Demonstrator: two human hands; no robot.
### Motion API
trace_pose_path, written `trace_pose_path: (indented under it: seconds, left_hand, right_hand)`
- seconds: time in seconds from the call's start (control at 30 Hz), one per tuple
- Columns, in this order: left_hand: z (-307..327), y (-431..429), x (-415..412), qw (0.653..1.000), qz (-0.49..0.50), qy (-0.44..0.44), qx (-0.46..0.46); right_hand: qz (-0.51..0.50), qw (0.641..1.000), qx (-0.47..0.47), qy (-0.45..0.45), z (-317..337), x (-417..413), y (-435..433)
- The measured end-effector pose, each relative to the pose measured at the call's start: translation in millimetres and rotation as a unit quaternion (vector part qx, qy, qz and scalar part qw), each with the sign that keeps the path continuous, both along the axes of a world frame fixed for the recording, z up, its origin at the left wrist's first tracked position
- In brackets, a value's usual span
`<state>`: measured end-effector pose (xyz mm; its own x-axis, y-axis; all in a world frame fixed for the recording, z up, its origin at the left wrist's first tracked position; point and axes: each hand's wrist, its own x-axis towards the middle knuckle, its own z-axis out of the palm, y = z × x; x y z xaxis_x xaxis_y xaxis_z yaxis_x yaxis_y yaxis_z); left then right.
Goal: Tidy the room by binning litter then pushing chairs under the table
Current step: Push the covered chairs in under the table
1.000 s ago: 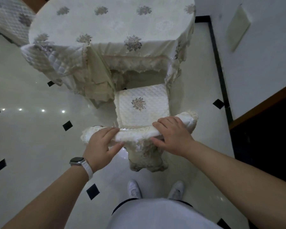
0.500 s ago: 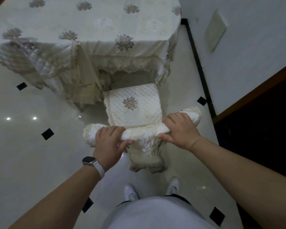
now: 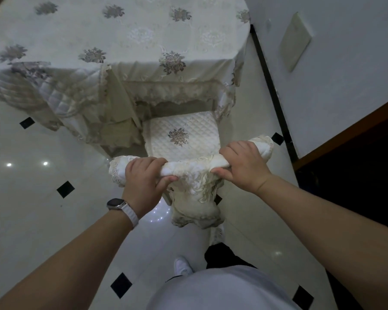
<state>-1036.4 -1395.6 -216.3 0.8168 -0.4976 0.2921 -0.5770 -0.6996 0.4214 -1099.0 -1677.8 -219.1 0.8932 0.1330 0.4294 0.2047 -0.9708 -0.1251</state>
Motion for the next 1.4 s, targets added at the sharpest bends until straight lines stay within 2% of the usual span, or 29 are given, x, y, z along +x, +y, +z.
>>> trace_pose_path:
  seconds: [0.2,0.63,1.03,1.4]
  left_hand:
    - [7,-15,32,1.000,0.013,0.009,0.005]
    - [15,-53,69,0.999,0.050,0.001,0.020]
    - [7,-44,126,0.999,0.021,0.022,0.008]
    - [7,-37,204,0.999,-0.023,0.037,-0.008]
  right_hand:
    - [-0.001,0.999,-0.004,-0.046,5,37,-16]
    - [0.036,0.997,0.005,-0.062,6,96,-56]
    - [0.013,0.998,-0.018,-0.052,-2,137,-45]
    - [-0.048,0.998,-0.034,0.004,7,187,-29]
